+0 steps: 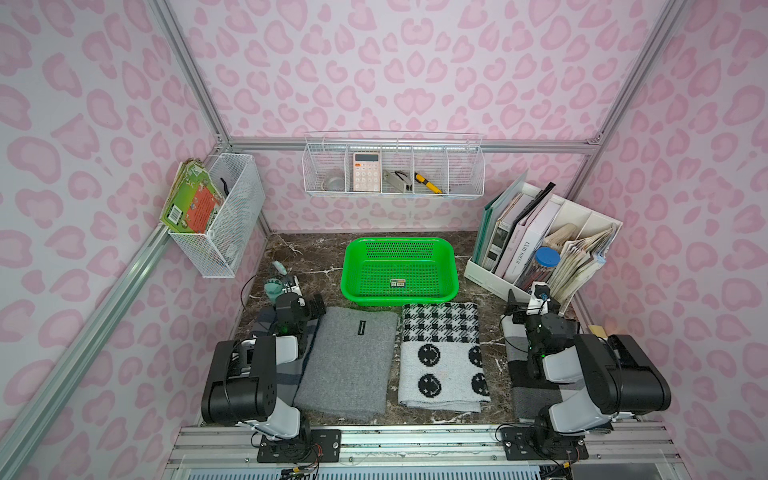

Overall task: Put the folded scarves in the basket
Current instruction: Adjust the scarf at the center of the board.

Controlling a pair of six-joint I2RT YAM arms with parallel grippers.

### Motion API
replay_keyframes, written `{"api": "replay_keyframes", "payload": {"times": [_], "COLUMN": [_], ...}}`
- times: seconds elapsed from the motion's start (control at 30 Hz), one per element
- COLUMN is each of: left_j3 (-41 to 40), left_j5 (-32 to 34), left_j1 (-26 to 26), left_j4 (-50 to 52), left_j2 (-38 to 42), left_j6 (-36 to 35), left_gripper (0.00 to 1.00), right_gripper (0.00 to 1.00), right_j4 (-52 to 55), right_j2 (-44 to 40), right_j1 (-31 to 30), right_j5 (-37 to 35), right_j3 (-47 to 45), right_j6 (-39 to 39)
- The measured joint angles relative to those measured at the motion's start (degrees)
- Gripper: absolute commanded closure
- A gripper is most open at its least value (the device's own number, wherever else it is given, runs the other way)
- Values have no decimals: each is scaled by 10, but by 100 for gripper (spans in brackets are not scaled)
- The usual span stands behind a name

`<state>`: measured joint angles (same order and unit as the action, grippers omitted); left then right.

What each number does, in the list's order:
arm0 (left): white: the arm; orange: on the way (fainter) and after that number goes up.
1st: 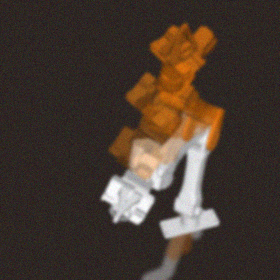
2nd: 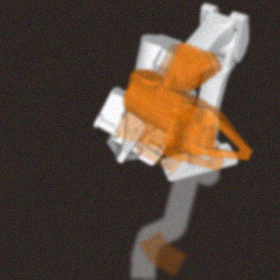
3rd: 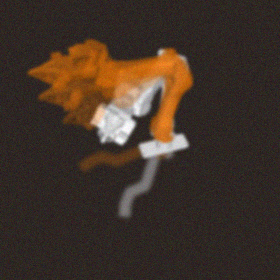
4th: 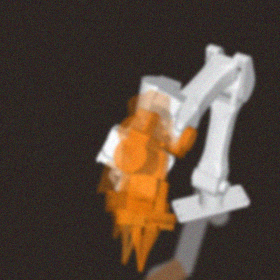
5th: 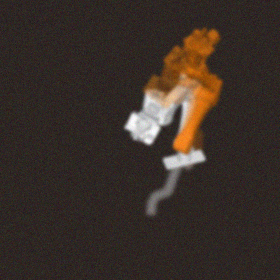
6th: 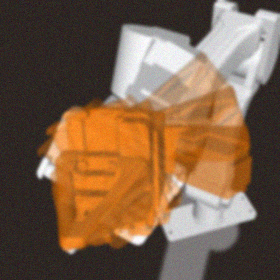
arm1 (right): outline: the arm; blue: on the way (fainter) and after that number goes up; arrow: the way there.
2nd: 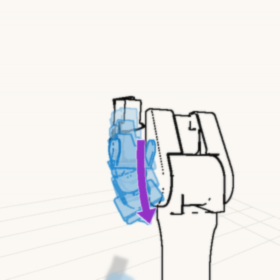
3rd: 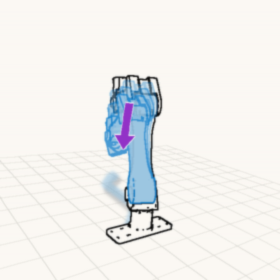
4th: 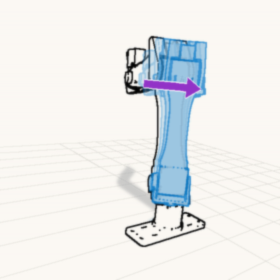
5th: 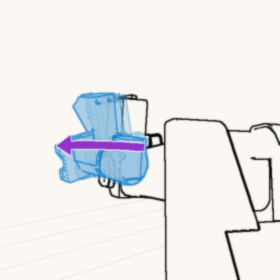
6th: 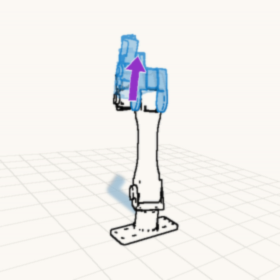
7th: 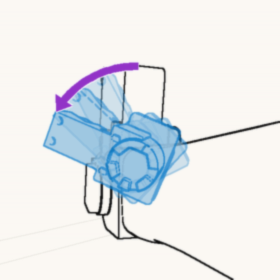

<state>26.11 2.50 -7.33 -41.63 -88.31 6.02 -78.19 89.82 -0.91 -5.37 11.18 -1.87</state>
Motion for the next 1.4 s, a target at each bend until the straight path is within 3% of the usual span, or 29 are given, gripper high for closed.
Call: {"api": "replay_keyframes", "payload": {"times": [0.37,0.57,0.73,0.93,1.07,1.13,1.27,1.4], "left_j3": [1,116,54,69,72,64,56,74], "left_j5": [-2,-13,3,43,19,3,44,-5], "left_j1": [0,18,17,11,4,5,1,3], "left_j4": [0,153,191,278,326,363,442,501], "left_j2": [3,69,151,277,349,391,444,456], "left_j6": [-3,-14,3,102,156,193,286,319], "left_gripper": [1,1,1,0,1,1,1,1], "right_gripper": [0,0,0,0,0,0,0,0], "right_j4": [7,63,114,233,374,442,535,605], "right_j2": [-18,-142,-234,-325,-416,-475,-578,-622], "right_j1": [-3,-19,-20,-13,7,20,42,50], "right_j5": [0,-32,-60,-90,-94,-86,-57,-22], "right_j3": [-2,-17,-33,-16,20,18,8,26], "right_j6": [0,-3,-26,-97,-195,-239,-300,-328]}}
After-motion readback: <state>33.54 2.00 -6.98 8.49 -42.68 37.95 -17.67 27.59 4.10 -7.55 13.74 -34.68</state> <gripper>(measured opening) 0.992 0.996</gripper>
